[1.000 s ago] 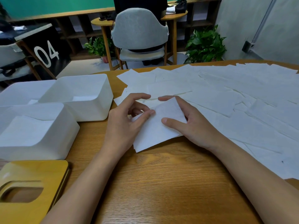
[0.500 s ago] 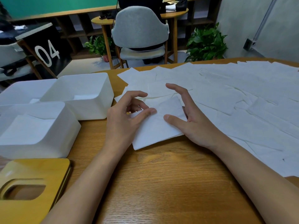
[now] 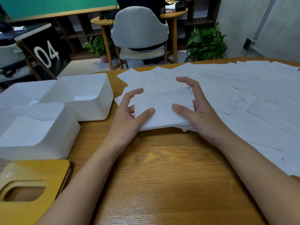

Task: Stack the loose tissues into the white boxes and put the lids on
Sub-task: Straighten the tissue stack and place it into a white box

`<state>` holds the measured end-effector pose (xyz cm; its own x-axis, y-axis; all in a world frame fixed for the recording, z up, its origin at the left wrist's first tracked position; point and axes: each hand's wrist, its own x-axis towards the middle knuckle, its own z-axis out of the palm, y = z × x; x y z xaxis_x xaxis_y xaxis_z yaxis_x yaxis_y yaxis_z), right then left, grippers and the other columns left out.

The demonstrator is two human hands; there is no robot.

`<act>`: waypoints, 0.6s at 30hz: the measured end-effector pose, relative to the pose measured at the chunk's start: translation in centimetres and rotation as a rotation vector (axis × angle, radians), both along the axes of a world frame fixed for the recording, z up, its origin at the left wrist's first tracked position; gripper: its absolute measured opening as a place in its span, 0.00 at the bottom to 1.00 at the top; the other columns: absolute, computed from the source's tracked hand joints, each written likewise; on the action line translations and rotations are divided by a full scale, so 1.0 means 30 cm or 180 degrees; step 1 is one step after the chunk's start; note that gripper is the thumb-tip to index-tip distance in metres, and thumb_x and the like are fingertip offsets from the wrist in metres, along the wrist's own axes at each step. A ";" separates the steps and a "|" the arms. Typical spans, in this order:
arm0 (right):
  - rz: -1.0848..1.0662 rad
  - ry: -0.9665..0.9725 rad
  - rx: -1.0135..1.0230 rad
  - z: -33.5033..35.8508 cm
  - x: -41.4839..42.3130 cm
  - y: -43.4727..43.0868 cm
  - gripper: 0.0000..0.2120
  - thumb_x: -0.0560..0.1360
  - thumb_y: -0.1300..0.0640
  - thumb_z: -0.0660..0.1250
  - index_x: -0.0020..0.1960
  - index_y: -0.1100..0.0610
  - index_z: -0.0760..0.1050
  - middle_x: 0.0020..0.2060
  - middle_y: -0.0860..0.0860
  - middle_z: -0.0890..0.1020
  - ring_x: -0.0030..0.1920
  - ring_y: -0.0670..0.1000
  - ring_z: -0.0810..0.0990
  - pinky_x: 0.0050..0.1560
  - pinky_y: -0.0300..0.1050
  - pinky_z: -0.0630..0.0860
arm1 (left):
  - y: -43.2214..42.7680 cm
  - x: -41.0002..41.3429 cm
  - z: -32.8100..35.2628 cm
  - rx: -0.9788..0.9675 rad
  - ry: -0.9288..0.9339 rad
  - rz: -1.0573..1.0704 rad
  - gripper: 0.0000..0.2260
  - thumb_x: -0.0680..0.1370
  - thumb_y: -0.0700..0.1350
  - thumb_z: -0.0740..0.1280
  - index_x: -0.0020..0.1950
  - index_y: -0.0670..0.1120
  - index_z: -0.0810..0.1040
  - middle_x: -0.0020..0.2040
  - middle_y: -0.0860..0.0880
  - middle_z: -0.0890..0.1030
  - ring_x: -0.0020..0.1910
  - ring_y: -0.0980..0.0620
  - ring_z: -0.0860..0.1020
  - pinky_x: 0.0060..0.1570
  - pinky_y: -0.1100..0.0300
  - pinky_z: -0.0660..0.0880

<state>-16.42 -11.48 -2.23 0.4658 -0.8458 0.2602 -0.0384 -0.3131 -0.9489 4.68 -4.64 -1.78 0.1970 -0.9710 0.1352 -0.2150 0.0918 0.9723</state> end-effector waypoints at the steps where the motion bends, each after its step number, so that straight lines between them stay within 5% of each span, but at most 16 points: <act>1: 0.0072 0.0036 0.0017 0.004 -0.003 0.000 0.26 0.81 0.56 0.71 0.73 0.37 0.69 0.69 0.40 0.74 0.67 0.46 0.77 0.68 0.49 0.77 | 0.002 -0.005 0.001 -0.0092 -0.0127 0.0081 0.25 0.80 0.44 0.74 0.74 0.57 0.71 0.52 0.66 0.80 0.48 0.74 0.79 0.43 0.74 0.75; 5: 0.0062 0.0245 0.0002 0.003 -0.011 -0.011 0.15 0.80 0.60 0.71 0.62 0.43 0.84 0.62 0.38 0.82 0.62 0.40 0.79 0.58 0.35 0.74 | -0.012 -0.008 -0.023 -0.0318 -0.0006 0.0103 0.32 0.79 0.42 0.75 0.77 0.58 0.65 0.62 0.51 0.82 0.56 0.56 0.84 0.50 0.60 0.82; 10: -0.0876 -0.0055 -0.0034 -0.014 -0.043 -0.055 0.17 0.79 0.66 0.69 0.61 0.48 0.85 0.59 0.38 0.85 0.65 0.40 0.80 0.72 0.51 0.75 | -0.031 -0.012 -0.066 -0.0716 -0.1370 0.0463 0.26 0.77 0.49 0.78 0.71 0.57 0.71 0.62 0.57 0.76 0.60 0.55 0.77 0.51 0.64 0.76; 13: -0.1153 -0.0141 -0.0094 -0.014 -0.061 -0.070 0.17 0.79 0.66 0.69 0.61 0.49 0.85 0.60 0.39 0.85 0.65 0.38 0.79 0.73 0.49 0.74 | -0.041 -0.013 -0.096 -0.0861 -0.2029 -0.0141 0.12 0.78 0.48 0.77 0.60 0.52 0.82 0.56 0.57 0.80 0.56 0.56 0.79 0.52 0.63 0.74; 18: -0.1061 -0.0033 -0.0159 -0.026 -0.049 -0.062 0.17 0.79 0.66 0.69 0.61 0.48 0.85 0.59 0.38 0.85 0.65 0.39 0.79 0.72 0.50 0.74 | -0.059 -0.028 -0.135 -0.0789 -0.2430 -0.0723 0.12 0.80 0.51 0.75 0.63 0.53 0.85 0.60 0.57 0.79 0.62 0.57 0.77 0.61 0.59 0.75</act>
<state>-17.89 -13.35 -3.01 0.1628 -0.9372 0.3086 -0.1369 -0.3312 -0.9336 3.84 -6.42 -5.83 -0.2328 -0.9005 0.3673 -0.7573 0.4048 0.5125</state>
